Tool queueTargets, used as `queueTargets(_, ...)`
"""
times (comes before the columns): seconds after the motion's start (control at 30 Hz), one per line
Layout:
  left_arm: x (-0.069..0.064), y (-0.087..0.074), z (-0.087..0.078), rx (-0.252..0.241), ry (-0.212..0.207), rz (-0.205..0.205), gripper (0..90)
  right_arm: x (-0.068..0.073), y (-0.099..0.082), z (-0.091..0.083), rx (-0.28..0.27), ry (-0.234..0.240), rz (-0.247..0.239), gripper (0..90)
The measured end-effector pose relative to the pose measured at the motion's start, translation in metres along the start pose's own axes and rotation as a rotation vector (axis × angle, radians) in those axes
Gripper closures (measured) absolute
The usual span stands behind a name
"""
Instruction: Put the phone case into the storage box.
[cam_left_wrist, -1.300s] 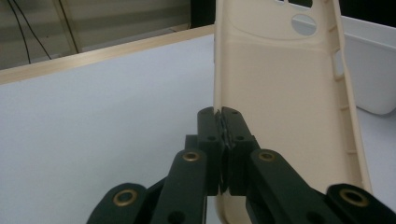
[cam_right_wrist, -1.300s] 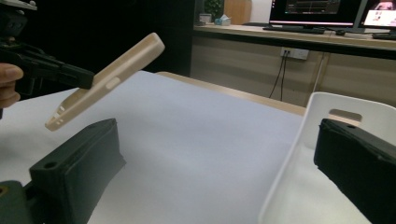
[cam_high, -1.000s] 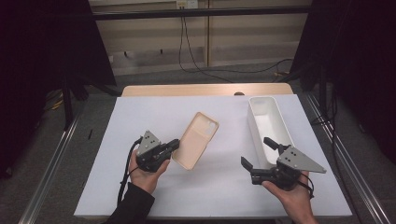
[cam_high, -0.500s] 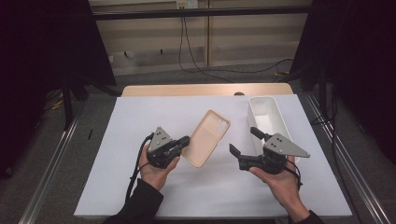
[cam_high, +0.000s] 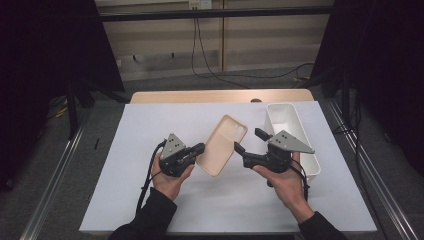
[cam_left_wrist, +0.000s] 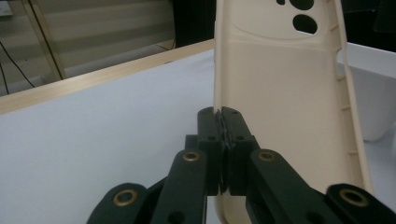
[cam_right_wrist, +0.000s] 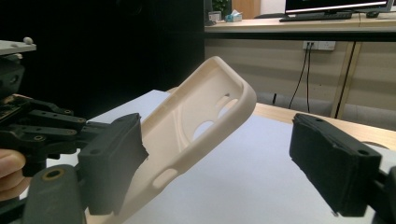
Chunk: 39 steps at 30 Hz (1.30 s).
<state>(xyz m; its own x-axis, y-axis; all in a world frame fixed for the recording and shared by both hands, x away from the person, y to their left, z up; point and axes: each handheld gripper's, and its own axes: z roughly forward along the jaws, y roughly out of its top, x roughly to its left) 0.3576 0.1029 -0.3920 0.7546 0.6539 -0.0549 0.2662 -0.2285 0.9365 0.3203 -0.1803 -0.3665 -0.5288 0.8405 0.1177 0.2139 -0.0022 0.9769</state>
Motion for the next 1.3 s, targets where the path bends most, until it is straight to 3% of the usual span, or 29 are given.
queueTargets(0.17, -0.005, -0.001, -0.007, -0.007, 0.017, 0.014, 87.9, 0.003, -0.002, 0.007, 0.005, -0.021, 0.032, 18.7)
queueTargets(0.53, -0.004, 0.000, -0.008, -0.014, 0.046, 0.009, 87.9, -0.005, -0.001, 0.014, -0.009, 0.000, 0.153, 42.6)
queueTargets(0.77, -0.003, -0.001, -0.008, -0.014, 0.056, 0.016, 87.9, -0.006, -0.002, 0.017, -0.005, 0.010, 0.243, 52.0)
queueTargets(1.0, 0.000, -0.002, -0.007, -0.011, 0.066, 0.019, 87.9, -0.004, -0.006, 0.025, 0.003, 0.021, 0.282, 65.0)
queueTargets(1.3, 0.000, -0.003, -0.005, 0.002, 0.069, 0.025, 87.8, -0.003, -0.011, 0.031, 0.005, 0.010, 0.315, 71.2)
